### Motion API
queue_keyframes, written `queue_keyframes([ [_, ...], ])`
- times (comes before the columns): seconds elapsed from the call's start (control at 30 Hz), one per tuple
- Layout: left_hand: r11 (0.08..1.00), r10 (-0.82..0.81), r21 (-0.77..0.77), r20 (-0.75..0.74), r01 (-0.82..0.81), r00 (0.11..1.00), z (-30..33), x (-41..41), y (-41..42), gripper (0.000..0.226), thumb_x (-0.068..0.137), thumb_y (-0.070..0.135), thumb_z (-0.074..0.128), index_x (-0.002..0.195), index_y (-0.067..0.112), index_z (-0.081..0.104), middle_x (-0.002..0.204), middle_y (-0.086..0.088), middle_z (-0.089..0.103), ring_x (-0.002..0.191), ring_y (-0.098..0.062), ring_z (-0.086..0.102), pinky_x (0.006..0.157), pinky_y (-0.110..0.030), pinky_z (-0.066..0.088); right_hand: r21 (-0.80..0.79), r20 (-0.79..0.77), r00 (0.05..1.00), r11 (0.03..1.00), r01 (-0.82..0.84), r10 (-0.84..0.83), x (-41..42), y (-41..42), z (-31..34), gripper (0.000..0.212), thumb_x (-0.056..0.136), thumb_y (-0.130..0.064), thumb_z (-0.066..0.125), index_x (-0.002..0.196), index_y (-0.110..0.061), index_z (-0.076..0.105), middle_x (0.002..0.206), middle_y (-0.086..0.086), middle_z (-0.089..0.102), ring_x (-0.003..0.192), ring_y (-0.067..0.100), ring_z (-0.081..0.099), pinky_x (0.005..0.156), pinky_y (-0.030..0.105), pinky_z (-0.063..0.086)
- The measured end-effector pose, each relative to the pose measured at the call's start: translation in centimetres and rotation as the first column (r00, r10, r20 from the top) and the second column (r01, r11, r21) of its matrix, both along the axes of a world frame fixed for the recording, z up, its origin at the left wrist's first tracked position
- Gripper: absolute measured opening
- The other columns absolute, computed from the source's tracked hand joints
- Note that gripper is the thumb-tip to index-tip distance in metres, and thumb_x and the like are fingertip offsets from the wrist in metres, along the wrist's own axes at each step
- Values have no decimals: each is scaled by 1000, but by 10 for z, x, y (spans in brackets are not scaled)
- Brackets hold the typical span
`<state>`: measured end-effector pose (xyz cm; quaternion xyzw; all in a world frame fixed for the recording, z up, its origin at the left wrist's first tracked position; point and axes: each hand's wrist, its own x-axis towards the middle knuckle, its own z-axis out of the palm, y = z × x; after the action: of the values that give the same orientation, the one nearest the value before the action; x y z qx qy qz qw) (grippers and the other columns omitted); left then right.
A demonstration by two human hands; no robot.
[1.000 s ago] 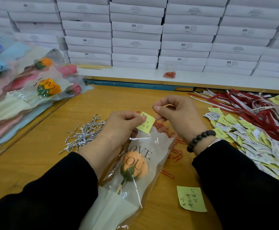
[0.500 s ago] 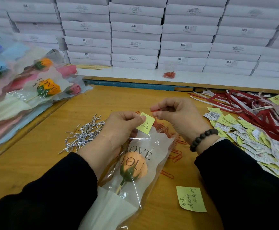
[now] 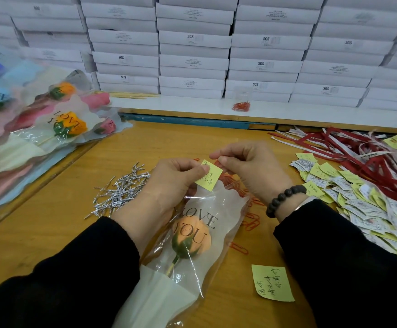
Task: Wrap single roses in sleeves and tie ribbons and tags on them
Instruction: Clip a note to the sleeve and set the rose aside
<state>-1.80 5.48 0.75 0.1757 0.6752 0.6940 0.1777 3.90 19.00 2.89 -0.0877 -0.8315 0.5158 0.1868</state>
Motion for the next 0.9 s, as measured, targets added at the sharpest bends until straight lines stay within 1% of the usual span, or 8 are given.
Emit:
queue_keyframes([
  [0.1,1000,-2,0,-2,2,1000,0,0,0,17,83,10,65,67,8,68,56,-1,64,37,-4,46,38,-13,36,23,-21,1000,1000,2,-2,-1,-2,0,15,89,-5,57,90,-17,67,75,-3,66,57,-8,59,54,10,49],
  [0.2,1000,5,-15,-6,-5,1000,0,-1,1,17,83,12,66,66,10,69,59,-2,65,38,-4,47,39,-14,36,-6,-84,996,999,41,-41,-1,0,1,15,84,-6,64,82,-20,58,69,-1,69,60,0,64,58,14,53],
  [0.33,1000,4,-5,4,-4,1000,-1,-1,0,18,83,11,67,65,11,68,57,-2,65,38,-5,47,39,-14,38,-26,-112,993,999,38,-41,0,-1,0,15,82,-6,67,76,-17,60,73,7,70,61,4,66,58,12,52],
  [0.4,1000,6,-6,6,-6,1000,-1,-1,0,18,82,11,67,65,11,69,57,-2,65,39,-6,46,40,-15,38,-53,-118,993,998,19,-25,1,-2,0,15,82,-4,67,74,-16,62,74,8,71,59,4,64,57,12,52],
  [0.57,1000,6,-2,11,-6,1000,0,-1,1,17,83,10,66,66,9,68,55,-2,63,39,-7,43,39,-15,36,-121,-122,993,993,-14,-1,1,-3,0,9,83,-3,64,79,-11,65,68,3,68,54,-1,61,52,10,49],
  [0.67,1000,-2,-2,19,2,1000,1,0,1,16,83,11,66,68,8,69,56,-1,63,40,-7,45,40,-15,37,-119,-115,993,993,-7,-7,1,-3,1,11,84,-6,64,78,-15,64,66,-2,68,55,-1,62,49,12,48],
  [0.77,1000,2,2,41,-2,999,1,0,1,14,83,9,65,70,6,69,57,-3,65,40,-7,46,40,-15,38,-97,-91,996,995,-11,2,2,-2,1,10,85,-7,63,79,-14,66,67,-2,68,56,0,63,49,14,51],
  [0.9,1000,21,5,54,-21,998,1,0,2,16,82,8,66,66,9,70,57,-3,65,42,-8,47,41,-16,38,-81,-98,995,997,-10,2,2,-3,0,10,86,-8,62,79,-14,66,67,-1,68,55,0,62,50,14,51],
])
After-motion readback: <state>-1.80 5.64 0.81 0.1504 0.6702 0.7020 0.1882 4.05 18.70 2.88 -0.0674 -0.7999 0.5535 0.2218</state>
